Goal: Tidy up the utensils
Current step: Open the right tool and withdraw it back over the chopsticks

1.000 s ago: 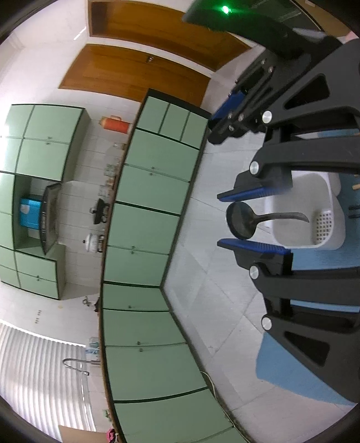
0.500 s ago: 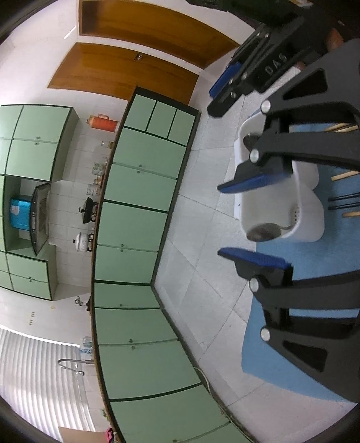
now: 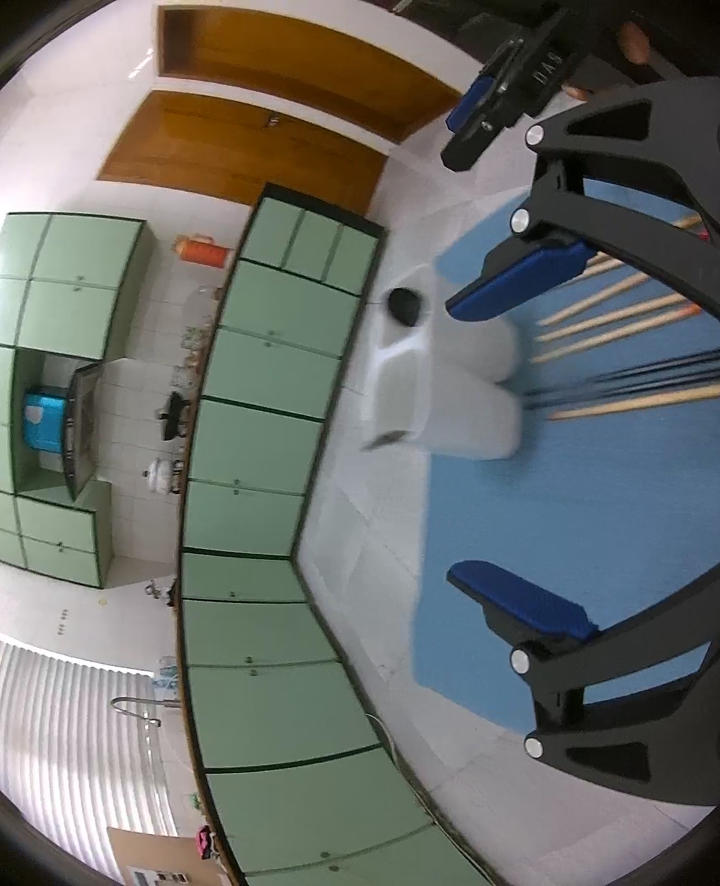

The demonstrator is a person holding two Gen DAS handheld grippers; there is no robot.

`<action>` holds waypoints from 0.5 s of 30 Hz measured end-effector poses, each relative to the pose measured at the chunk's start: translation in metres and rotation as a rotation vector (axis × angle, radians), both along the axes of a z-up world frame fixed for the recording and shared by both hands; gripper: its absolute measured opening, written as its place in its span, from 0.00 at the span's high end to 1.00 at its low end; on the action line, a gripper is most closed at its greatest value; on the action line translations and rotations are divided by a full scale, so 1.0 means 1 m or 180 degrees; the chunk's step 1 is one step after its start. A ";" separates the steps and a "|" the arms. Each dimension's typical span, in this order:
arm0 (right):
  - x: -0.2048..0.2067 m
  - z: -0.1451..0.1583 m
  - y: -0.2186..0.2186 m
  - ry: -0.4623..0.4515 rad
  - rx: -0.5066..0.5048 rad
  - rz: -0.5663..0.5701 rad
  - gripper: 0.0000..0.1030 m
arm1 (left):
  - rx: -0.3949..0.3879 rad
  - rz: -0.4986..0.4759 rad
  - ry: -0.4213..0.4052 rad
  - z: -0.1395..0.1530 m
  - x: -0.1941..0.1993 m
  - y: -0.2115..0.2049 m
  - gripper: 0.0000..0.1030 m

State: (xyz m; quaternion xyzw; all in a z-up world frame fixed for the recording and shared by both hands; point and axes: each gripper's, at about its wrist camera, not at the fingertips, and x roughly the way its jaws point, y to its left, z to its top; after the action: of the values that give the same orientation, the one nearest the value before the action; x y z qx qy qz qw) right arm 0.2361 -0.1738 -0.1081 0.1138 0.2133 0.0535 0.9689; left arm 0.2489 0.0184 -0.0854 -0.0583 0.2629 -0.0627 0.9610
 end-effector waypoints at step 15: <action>-0.106 -0.052 -0.016 0.0693 0.0101 -0.0043 0.27 | 0.0275 -0.0196 0.0762 -0.065 -0.089 0.000 0.17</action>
State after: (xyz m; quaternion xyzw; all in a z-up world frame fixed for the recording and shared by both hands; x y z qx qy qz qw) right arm 0.1303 -0.1898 -0.1602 0.1356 0.3156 0.0376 0.9384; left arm 0.1597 0.0181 -0.1507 -0.0159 0.3798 -0.0733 0.9220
